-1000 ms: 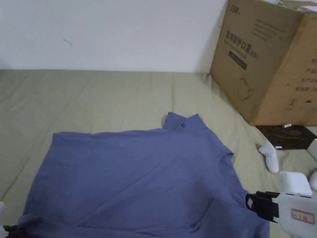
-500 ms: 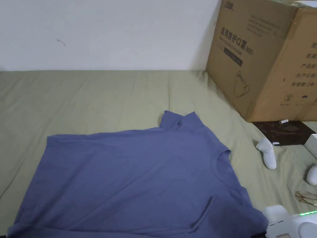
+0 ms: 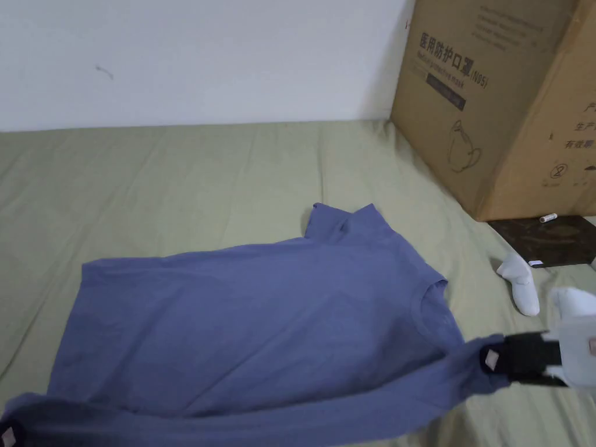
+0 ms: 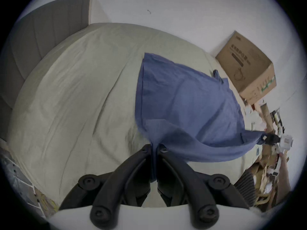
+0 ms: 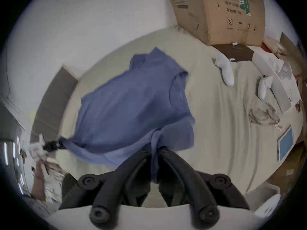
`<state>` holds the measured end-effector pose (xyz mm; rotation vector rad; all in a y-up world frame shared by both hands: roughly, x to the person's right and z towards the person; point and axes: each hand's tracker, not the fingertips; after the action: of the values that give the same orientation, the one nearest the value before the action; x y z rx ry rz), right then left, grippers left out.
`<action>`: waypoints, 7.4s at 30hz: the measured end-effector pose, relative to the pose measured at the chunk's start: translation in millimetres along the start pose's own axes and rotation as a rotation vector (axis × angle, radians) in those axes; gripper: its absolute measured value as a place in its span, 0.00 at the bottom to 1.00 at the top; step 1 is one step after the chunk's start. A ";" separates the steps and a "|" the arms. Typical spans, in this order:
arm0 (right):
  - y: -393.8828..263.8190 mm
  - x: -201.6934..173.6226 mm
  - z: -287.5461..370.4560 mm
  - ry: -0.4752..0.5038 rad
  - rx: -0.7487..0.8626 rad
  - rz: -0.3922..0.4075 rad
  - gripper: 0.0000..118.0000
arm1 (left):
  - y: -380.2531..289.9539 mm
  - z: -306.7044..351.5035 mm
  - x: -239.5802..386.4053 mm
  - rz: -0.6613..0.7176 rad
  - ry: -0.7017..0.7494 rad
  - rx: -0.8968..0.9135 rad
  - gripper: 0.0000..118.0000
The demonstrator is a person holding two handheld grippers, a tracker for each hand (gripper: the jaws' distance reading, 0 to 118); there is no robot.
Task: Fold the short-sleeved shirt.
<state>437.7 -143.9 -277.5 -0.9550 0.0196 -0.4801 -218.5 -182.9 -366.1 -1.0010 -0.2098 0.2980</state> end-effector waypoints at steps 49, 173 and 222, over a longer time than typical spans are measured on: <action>-24.0 -108.4 3.5 0.078 0.313 0.275 0.00 | 31.2 -106.1 -4.6 -0.056 0.157 -0.010 0.96; 150.8 -55.2 -129.7 -0.105 0.022 0.185 0.00 | 96.8 -62.9 2.7 -0.186 0.035 0.039 0.03; -34.8 -151.5 -2.5 -0.062 0.310 0.308 0.00 | -17.5 50.4 115.7 -0.302 0.024 0.354 0.00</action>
<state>288.1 -101.6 -280.7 -0.6466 0.0346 -0.1618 -122.7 -112.4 -320.6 -0.6107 -0.2724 0.0431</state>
